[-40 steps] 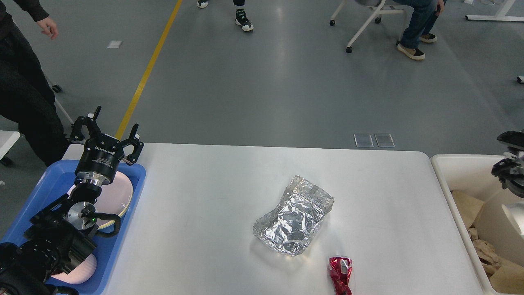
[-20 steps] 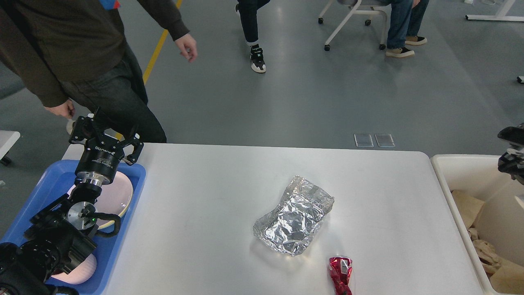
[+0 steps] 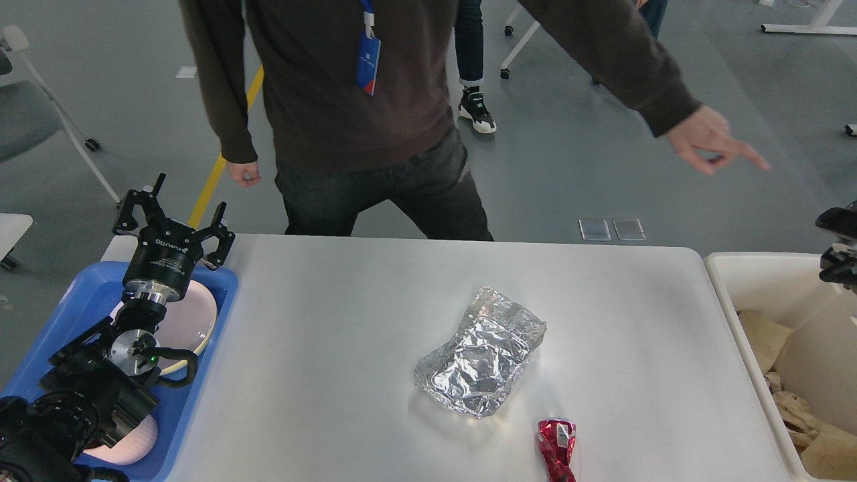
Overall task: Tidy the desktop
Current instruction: 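Release the white paper cup into the white bin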
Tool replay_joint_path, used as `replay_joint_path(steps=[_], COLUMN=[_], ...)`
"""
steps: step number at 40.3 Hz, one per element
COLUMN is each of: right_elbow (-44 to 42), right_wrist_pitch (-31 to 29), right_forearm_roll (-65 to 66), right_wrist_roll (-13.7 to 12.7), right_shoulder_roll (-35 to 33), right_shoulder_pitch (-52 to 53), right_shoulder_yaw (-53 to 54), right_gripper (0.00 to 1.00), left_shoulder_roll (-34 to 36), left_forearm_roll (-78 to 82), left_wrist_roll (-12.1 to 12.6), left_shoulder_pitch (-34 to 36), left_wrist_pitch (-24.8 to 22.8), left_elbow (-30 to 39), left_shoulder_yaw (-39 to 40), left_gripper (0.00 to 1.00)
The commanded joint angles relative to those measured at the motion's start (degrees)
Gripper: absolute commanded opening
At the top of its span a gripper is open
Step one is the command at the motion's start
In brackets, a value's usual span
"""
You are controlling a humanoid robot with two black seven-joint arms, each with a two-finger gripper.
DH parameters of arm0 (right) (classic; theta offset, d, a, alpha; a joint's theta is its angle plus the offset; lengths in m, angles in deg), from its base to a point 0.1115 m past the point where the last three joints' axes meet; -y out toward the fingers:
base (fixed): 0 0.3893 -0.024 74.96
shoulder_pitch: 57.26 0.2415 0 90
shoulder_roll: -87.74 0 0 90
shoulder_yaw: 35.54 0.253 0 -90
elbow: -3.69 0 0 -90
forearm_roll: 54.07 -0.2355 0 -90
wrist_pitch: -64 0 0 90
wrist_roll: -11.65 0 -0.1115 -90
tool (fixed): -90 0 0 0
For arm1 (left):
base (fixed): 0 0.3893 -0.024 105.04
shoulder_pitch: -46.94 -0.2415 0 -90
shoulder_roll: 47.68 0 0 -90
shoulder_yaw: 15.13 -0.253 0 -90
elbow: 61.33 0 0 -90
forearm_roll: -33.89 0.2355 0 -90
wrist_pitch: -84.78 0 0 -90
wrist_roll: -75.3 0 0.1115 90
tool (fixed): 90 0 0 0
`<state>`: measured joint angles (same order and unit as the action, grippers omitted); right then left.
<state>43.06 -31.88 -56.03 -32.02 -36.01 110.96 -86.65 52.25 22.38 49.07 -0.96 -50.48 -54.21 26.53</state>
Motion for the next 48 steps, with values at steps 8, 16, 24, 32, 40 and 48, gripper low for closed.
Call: replay_joint_path(steps=[8, 16, 24, 32, 40, 48], right_elbow=[-0.2, -0.5, -0.1, 12.7, 20.1, 21.7], right_wrist_pitch=[0.0, 0.0, 0.2, -2.2, -13.8, -21.0], right_forearm_roll=[0.0, 0.0, -0.1, -0.8, -0.8, -0.8], right_wrist_roll=[0.0, 0.0, -0.1, -0.2, -0.5, -0.6], right_shoulder_roll=[-0.1, -0.2, -2.1, -5.3, -3.3, 0.3], right_shoulder_pitch=[0.0, 0.1, 0.7, 10.4, 21.6, 27.0], right_shoulder_yaw=[-0.1, -0.6, -0.2, -2.2, -5.1, -5.6], right_gripper=[1.00, 1.00, 1.00, 1.00, 1.00, 1.00], left_shoulder_roll=[0.0, 0.0, 0.0, 0.0, 0.0, 0.0], left_forearm_roll=[0.0, 0.0, 0.0, 0.0, 0.0, 0.0], left_wrist_roll=[0.0, 0.0, 0.0, 0.0, 0.0, 0.0], left_shoulder_pitch=[0.0, 0.0, 0.0, 0.0, 0.0, 0.0], left_wrist_pitch=[0.0, 0.0, 0.0, 0.0, 0.0, 0.0], left_elbow=[0.0, 0.0, 0.0, 0.0, 0.0, 0.0], left_shoulder_yaw=[0.0, 0.0, 0.0, 0.0, 0.0, 0.0], left_gripper=[0.96, 0.96, 0.96, 0.96, 0.96, 0.96])
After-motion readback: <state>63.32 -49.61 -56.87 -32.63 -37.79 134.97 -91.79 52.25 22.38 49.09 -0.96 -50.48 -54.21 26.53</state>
